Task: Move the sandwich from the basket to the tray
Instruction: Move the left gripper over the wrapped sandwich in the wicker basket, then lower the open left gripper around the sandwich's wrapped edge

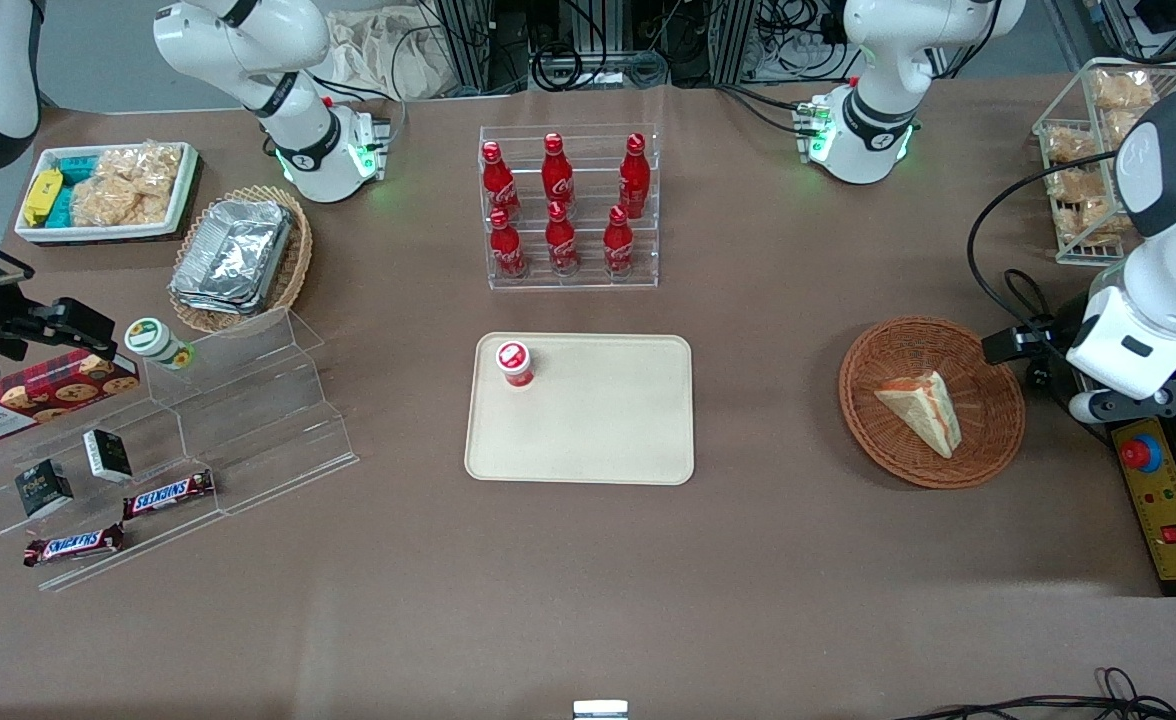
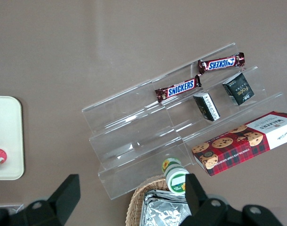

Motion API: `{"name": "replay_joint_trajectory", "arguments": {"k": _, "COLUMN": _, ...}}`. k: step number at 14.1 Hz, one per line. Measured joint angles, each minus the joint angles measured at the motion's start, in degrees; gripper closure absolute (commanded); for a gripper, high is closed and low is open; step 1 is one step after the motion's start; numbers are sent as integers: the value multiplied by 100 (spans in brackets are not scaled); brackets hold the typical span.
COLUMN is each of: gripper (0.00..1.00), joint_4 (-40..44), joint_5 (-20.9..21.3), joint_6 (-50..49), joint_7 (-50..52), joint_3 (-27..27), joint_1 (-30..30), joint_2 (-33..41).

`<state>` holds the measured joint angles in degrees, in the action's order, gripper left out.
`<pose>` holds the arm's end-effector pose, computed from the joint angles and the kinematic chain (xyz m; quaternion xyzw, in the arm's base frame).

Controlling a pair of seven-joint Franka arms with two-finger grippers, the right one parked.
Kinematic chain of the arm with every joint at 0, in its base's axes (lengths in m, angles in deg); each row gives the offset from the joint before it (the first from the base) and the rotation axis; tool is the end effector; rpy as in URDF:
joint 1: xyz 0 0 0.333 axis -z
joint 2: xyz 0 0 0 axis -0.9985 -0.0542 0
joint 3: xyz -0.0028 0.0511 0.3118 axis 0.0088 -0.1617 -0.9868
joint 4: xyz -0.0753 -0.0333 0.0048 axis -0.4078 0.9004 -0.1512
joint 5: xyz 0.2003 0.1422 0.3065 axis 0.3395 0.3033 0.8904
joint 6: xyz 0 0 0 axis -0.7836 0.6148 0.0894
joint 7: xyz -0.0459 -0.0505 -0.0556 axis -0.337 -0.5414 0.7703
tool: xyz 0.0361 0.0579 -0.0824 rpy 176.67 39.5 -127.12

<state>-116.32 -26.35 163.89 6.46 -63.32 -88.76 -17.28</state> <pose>0.5979 -0.0294 0.5238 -0.9976 -0.0519 0.0302 0.0348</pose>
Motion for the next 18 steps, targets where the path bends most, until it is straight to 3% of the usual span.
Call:
{"name": "replay_joint_trajectory", "arguments": {"k": 5, "gripper": 0, "joint_4": -45, "joint_5": -192, "joint_6": 38, "joint_7": -2, "joint_3": 3, "joint_1": 0, "joint_2": -22}}
{"name": "replay_joint_trajectory", "arguments": {"k": 8, "gripper": 0, "joint_4": -559, "joint_5": -197, "joint_6": 491, "joint_7": 65, "joint_3": 2, "joint_1": 0, "joint_2": -41}}
{"name": "replay_joint_trajectory", "arguments": {"k": 14, "gripper": 0, "joint_4": -2218, "joint_5": -200, "joint_6": 2066, "joint_7": 2282, "joint_3": -6, "joint_1": -5, "joint_2": 44}}
{"name": "replay_joint_trajectory", "arguments": {"k": 18, "gripper": 0, "joint_4": -2950, "joint_5": -199, "joint_6": 2978, "joint_7": 2862, "joint_3": -54, "joint_1": -34, "joint_2": 18}}
